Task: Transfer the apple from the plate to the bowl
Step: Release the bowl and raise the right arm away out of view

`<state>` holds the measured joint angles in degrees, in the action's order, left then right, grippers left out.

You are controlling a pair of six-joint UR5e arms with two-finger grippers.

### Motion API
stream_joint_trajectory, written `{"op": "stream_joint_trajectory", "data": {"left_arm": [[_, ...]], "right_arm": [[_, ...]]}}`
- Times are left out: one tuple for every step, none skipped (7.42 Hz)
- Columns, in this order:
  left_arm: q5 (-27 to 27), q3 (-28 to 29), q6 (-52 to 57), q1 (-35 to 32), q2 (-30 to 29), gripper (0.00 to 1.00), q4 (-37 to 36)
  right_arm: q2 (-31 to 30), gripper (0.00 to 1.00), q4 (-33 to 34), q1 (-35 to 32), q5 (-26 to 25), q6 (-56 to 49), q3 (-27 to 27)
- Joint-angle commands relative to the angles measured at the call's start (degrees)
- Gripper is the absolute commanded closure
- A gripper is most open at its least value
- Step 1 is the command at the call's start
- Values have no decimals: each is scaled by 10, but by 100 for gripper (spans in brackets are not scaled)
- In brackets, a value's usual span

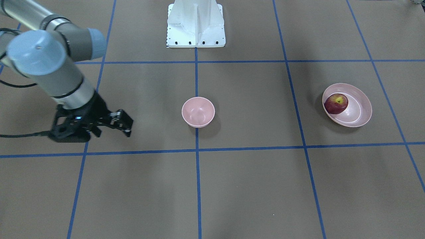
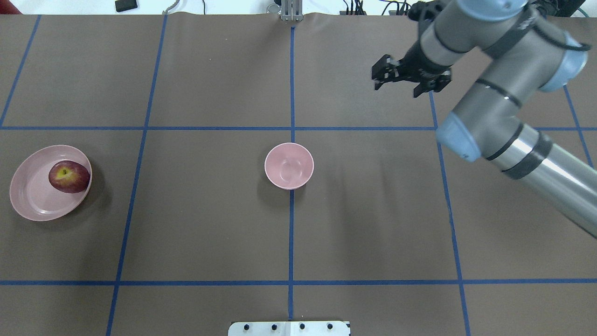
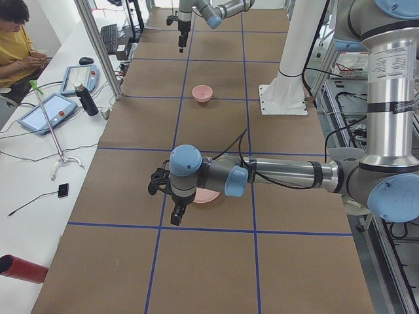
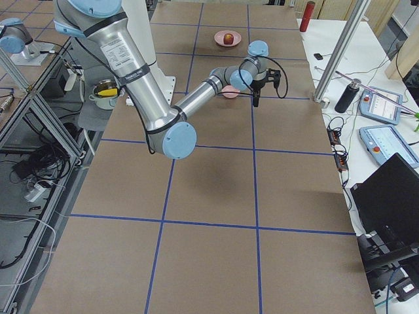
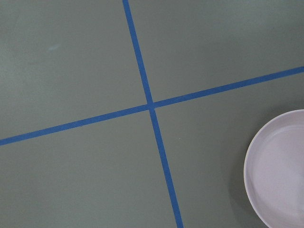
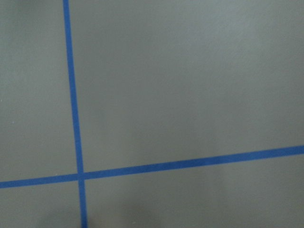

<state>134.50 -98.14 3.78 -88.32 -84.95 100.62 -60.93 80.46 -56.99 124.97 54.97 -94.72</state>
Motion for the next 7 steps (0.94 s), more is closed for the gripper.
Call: {"op": "stream_joint_trajectory", "data": {"left_arm": [[1, 13, -9, 8, -27, 2, 42], [24, 16, -5, 9, -28, 2, 45], [36, 18, -2, 9, -27, 2, 55], [38, 15, -9, 14, -24, 2, 101], [43, 12, -75, 48, -28, 2, 112], [32, -7, -181, 107, -31, 2, 115], [-4, -34, -259, 151, -29, 1, 115]], "right_arm": [[-121, 0, 14, -161, 72, -322, 10], [-164, 0, 28, -196, 74, -416, 14], [-200, 0, 28, -232, 75, -492, 26], [-232, 0, 25, -259, 75, -543, 41], [-261, 0, 18, -267, 73, -557, 47], [-269, 0, 16, -268, 71, -557, 46], [-270, 0, 16, -268, 70, -556, 46]]}}
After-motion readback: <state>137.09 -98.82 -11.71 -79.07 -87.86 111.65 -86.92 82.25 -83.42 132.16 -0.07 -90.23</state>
